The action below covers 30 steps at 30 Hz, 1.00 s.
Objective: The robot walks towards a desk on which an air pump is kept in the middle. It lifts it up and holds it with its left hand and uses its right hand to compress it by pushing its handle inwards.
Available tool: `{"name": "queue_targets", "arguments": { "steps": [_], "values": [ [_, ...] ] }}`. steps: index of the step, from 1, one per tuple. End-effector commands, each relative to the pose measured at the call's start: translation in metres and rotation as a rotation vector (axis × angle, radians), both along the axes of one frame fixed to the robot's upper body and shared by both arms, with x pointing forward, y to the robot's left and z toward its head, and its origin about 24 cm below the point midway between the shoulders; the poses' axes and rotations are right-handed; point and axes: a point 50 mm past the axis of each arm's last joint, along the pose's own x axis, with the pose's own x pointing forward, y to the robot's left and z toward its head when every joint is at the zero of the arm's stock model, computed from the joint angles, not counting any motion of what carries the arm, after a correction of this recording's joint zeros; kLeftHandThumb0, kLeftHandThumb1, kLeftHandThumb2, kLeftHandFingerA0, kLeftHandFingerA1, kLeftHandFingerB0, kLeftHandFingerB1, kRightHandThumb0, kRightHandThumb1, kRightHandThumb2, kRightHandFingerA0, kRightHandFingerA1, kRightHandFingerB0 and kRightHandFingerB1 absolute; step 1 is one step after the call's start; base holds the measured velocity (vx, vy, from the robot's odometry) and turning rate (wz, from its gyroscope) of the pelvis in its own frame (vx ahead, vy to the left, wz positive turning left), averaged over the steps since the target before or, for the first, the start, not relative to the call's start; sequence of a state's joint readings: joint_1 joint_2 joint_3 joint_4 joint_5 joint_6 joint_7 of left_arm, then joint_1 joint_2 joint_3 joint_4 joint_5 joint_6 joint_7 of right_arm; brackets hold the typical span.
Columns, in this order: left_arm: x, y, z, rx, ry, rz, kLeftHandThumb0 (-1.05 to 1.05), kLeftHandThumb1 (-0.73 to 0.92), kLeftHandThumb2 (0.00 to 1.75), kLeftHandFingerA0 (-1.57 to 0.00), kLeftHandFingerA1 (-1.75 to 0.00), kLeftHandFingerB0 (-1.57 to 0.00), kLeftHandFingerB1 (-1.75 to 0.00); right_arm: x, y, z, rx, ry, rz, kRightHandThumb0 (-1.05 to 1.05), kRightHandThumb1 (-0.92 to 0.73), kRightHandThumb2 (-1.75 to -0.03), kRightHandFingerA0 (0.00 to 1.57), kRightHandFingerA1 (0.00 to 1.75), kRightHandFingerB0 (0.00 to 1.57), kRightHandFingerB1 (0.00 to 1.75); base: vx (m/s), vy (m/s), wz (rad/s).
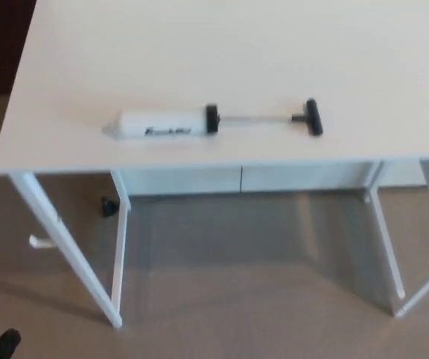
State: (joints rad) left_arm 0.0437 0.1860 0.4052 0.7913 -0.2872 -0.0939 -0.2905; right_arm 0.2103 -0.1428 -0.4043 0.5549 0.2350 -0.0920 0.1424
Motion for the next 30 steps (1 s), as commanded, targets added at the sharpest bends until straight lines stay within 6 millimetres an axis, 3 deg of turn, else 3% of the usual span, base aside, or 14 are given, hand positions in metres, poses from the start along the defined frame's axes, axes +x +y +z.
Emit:
{"name": "queue_targets", "arguments": {
  "steps": [1, 11, 30],
  "values": [
    [-0.002, 0.003, 0.001, 0.015, -0.007, 0.004, -0.14, 0.63, 0.62, -0.49, -0.51, -0.42, -0.4, -0.002, -0.006, 0.003, -0.03, 0.007, -0.005, -0.25, -0.7, -0.6, 0.74, 0.52, 0.37, 0.37, 0.22, -0.237, 0.49],
    [-0.001, 0.003, 0.001, 0.011, -0.008, 0.001, -0.15, 0.62, 0.62, -0.47, -0.51, -0.4, -0.41, -0.005, -0.005, 0.002, -0.033, 0.012, -0.011, -0.25, -0.72, -0.61, 0.74, 0.53, 0.38, 0.38, 0.2, -0.189, 0.02],
    [-0.001, 0.005, 0.001, 0.009, 0.029, 0.008, -0.18, 0.62, 0.64, -0.5, -0.51, -0.46, -0.43, -0.02, -0.004, -0.008, -0.028, 0.035, -0.039, -0.27, -0.67, -0.6, 0.8, 0.55, 0.43, 0.41, 0.05, 0.097, -0.01]
  ]
}}
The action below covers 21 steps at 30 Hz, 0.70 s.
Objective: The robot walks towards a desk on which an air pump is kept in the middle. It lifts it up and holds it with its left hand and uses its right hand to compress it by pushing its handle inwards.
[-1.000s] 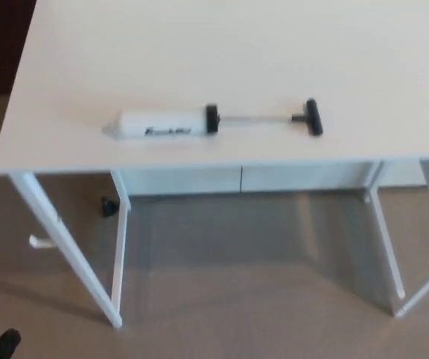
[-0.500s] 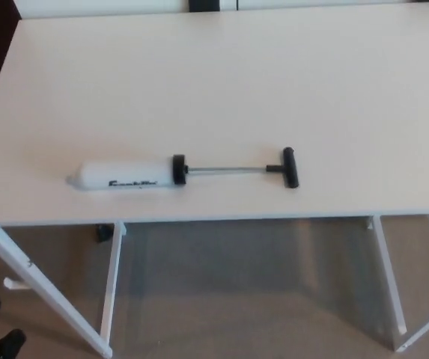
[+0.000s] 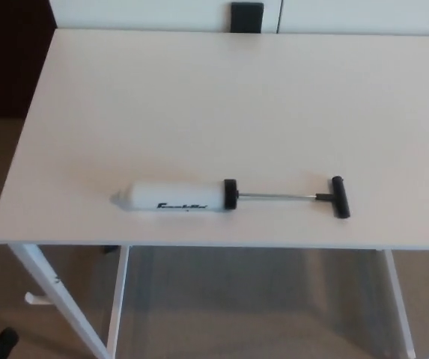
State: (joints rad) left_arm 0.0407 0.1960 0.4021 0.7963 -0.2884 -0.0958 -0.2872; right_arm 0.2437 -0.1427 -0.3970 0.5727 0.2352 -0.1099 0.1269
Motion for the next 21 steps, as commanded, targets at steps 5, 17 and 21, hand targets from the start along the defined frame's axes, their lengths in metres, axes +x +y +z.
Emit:
{"name": "queue_targets", "arguments": {
  "steps": [5, 17, 21],
  "values": [
    [-0.0008, 0.0023, -0.0002, -0.002, 0.032, 0.003, -0.21, 0.62, 0.65, -0.49, -0.52, -0.43, -0.43, -0.0075, -0.0037, -0.0024, -0.044, 0.018, -0.041, -0.28, -0.64, -0.6, 0.84, 0.53, 0.46, 0.4, 0.05, -0.122, 0.0],
    [0.0052, 0.0027, 0.0029, -0.003, 0.033, -0.01, -0.23, 0.59, 0.65, -0.55, -0.53, -0.42, -0.43, -0.0069, -0.0036, -0.0047, -0.059, 0.03, -0.063, -0.24, -0.67, -0.61, 0.86, 0.54, 0.49, 0.4, -0.02, 0.004, -0.01],
    [0.0059, 0.0028, 0.003, 0.002, 0.036, -0.014, -0.23, 0.59, 0.65, -0.53, -0.53, -0.42, -0.43, -0.0073, -0.0023, -0.0037, -0.066, 0.032, -0.066, -0.24, -0.67, -0.6, 0.87, 0.55, 0.51, 0.41, 0.01, 0.286, 0.12]
  ]
}}
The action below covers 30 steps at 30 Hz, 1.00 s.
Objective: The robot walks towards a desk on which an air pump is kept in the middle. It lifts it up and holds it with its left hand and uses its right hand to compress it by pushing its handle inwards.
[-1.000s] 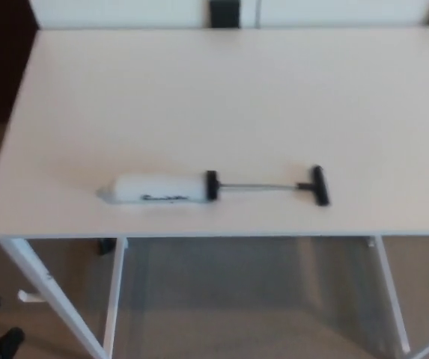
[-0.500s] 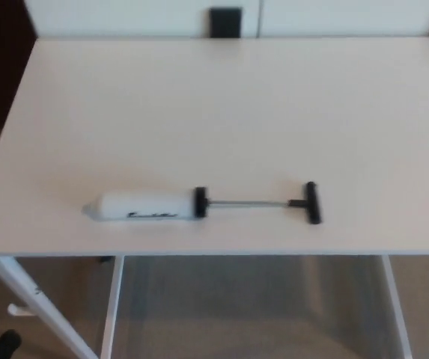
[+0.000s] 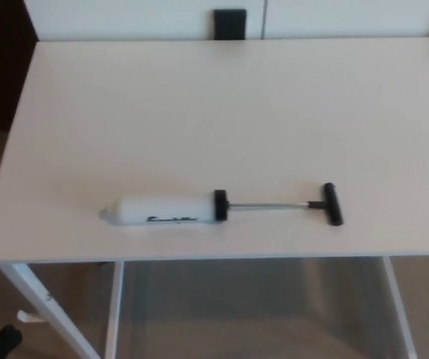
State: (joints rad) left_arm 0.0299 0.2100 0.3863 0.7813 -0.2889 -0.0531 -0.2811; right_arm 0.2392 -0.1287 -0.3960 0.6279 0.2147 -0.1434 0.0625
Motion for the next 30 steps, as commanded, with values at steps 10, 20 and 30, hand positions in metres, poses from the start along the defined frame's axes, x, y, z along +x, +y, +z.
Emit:
{"name": "queue_targets", "arguments": {
  "steps": [10, 20, 30],
  "values": [
    [0.001, 0.0, 0.002, -0.009, 0.021, -0.03, -0.27, 0.57, 0.7, -0.57, -0.58, -0.43, -0.46, -0.002, -0.004, 0.005, -0.028, -0.015, -0.006, -0.28, -0.66, -0.6, 0.84, 0.54, 0.51, 0.41, 0.0, 0.041, 0.02],
    [0.0, 0.001, 0.004, 0.0, 0.03, -0.029, -0.16, 0.68, 0.59, -0.59, -0.51, -0.46, -0.39, -0.003, -0.004, 0.001, -0.029, 0.002, -0.012, -0.29, -0.64, -0.59, 0.87, 0.55, 0.52, 0.42, 0.0, 0.0, 0.0],
    [-0.055, 0.046, 0.054, 0.026, -0.197, 0.432, -0.08, 0.72, 1.09, -0.01, -0.51, 0.0, -0.5, -0.006, -0.012, 0.014, -0.052, -0.022, -0.005, -0.27, -0.63, -0.59, 0.87, 0.56, 0.53, 0.43, 0.0, 0.0, 0.0]
  ]
}}
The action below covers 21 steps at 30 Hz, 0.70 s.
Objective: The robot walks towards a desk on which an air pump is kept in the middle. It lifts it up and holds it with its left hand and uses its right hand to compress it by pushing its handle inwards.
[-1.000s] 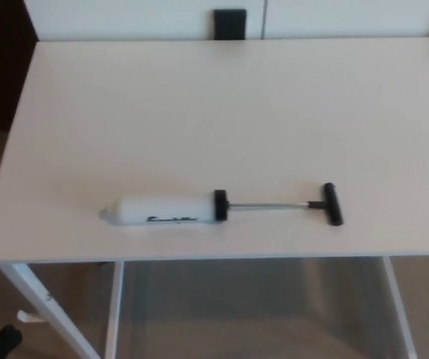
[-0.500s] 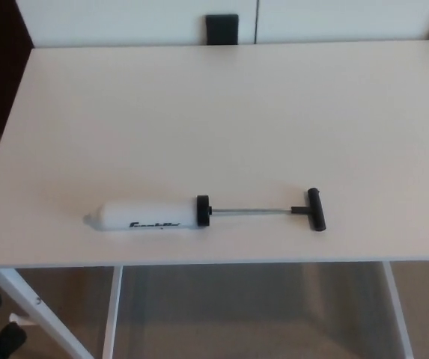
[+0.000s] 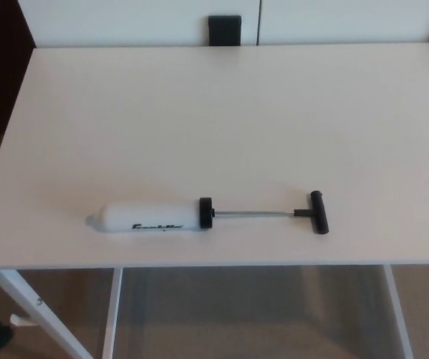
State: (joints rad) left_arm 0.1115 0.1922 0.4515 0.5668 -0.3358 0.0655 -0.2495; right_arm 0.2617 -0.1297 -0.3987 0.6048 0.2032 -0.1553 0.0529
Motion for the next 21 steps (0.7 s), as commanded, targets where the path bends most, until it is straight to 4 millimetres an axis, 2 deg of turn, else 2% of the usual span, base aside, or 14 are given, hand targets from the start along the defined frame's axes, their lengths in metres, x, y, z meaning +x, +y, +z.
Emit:
{"name": "queue_targets", "arguments": {
  "steps": [1, 2, 3, 5, 6, 8, 9, 10, 11, 12, 14, 15, 17, 21],
  "values": [
    [-0.059, 0.049, 0.05, 0.089, -0.189, 0.408, -0.1, 0.66, 0.58, -0.2, -0.69, 0.0, -0.18, 0.0, -0.011, 0.014, -0.032, -0.018, 0.001, -0.28, -0.63, -0.6, 0.89, 0.56, 0.55, 0.43, 0.0, 0.0, 0.0],
    [-0.065, 0.055, 0.058, 0.117, -0.211, 0.437, -0.1, 0.66, 0.58, -0.2, -0.69, 0.0, -0.18, 0.001, -0.012, 0.015, -0.04, -0.015, 0.005, -0.28, -0.63, -0.6, 0.89, 0.56, 0.55, 0.43, 0.0, 0.0, 0.0],
    [-0.075, 0.078, 0.088, 0.178, -0.294, 0.548, -0.02, 0.6, 0.58, -0.38, -1.03, -0.06, -0.25, 0.004, -0.013, 0.017, -0.048, -0.017, 0.009, -0.26, -0.65, -0.6, 0.88, 0.56, 0.55, 0.42, 0.0, 0.0, 0.0],
    [-0.078, 0.09, 0.104, 0.197, -0.343, 0.608, -0.02, 0.6, 0.58, -0.38, -1.03, -0.06, -0.25, 0.006, -0.014, 0.018, -0.048, -0.02, 0.009, -0.26, -0.65, -0.6, 0.88, 0.56, 0.55, 0.42, 0.0, 0.0, 0.0],
    [-0.071, 0.1, 0.142, 0.277, -0.477, 0.624, -0.09, 0.59, 0.59, -0.12, -0.31, -0.11, -0.27, 0.01, -0.015, 0.019, -0.049, -0.023, 0.02, -0.29, -0.63, -0.59, 0.85, 0.55, 0.51, 0.42, 0.0, 0.0, 0.0],
    [-0.065, 0.102, 0.181, 0.365, -0.62, 0.615, -0.09, 0.59, 0.59, -0.12, -0.31, -0.11, -0.27, 0.014, -0.016, 0.019, -0.049, -0.025, 0.034, -0.29, -0.63, -0.59, 0.85, 0.55, 0.51, 0.42, 0.0, 0.009, 0.04],
    [-0.054, 0.093, 0.207, 0.437, -0.713, 0.563, -0.06, 0.56, 0.65, -0.08, -0.16, -0.1, -0.3, 0.015, -0.016, 0.019, -0.045, -0.026, 0.032, -0.3, -0.61, -0.59, 0.87, 0.56, 0.51, 0.42, 0.01, 0.017, 0.08],
    [-0.048, 0.085, 0.222, 0.477, -0.765, 0.529, -0.06, 0.56, 0.65, -0.08, -0.16, -0.1, -0.3, 0.016, -0.016, 0.018, -0.042, -0.027, 0.029, -0.3, -0.61, -0.59, 0.87, 0.56, 0.51, 0.42, 0.0, 0.0, 0.0],
    [-0.031, 0.064, 0.254, 0.549, -0.862, 0.433, -0.06, 0.55, 0.57, -0.19, -0.29, -0.14, -0.26, 0.017, -0.016, 0.018, -0.042, -0.028, 0.026, -0.3, -0.6, -0.58, 0.9, 0.56, 0.52, 0.42, 0.0, 0.0, 0.0],
    [-0.031, 0.064, 0.254, 0.549, -0.862, 0.433, -0.06, 0.55, 0.57, -0.19, -0.29, -0.14, -0.26, 0.017, -0.016, 0.018, -0.042, -0.028, 0.026, -0.3, -0.6, -0.58, 0.9, 0.56, 0.52, 0.42, 0.0, 0.0, 0.0],
    [-0.008, 0.027, 0.297, 0.65, -0.977, 0.25, -0.19, 0.55, 0.59, -0.16, -0.29, -0.12, -0.27, 0.017, -0.016, 0.017, -0.038, -0.028, 0.019, -0.29, -0.6, -0.58, 0.9, 0.57, 0.52, 0.42, 0.0, 0.0, 0.0],
    [-0.008, 0.027, 0.297, 0.65, -0.977, 0.25, -0.19, 0.55, 0.59, -0.16, -0.29, -0.12, -0.27, 0.017, -0.016, 0.017, -0.038, -0.028, 0.019, -0.29, -0.6, -0.58, 0.9, 0.57, 0.52, 0.42, 0.0, 0.0, 0.0],
    [0.019, -0.013, 0.328, 0.761, -1.025, -0.006, -0.27, 0.58, 0.61, -0.16, -0.31, -0.13, -0.28, 0.015, -0.016, 0.015, -0.034, -0.02, 0.013, -0.31, -0.58, -0.57, 0.9, 0.56, 0.52, 0.42, 0.0, 0.0, 0.0],
    [0.07, -0.077, 0.362, 1.043, -1.0, -0.409, -0.33, 0.49, 0.6, -0.25, -0.37, -0.23, -0.33, 0.014, -0.013, 0.019, -0.045, -0.031, 0.035, -0.29, -0.63, -0.59, 0.86, 0.56, 0.51, 0.42, 0.0, 0.004, 0.02]
  ]
}}
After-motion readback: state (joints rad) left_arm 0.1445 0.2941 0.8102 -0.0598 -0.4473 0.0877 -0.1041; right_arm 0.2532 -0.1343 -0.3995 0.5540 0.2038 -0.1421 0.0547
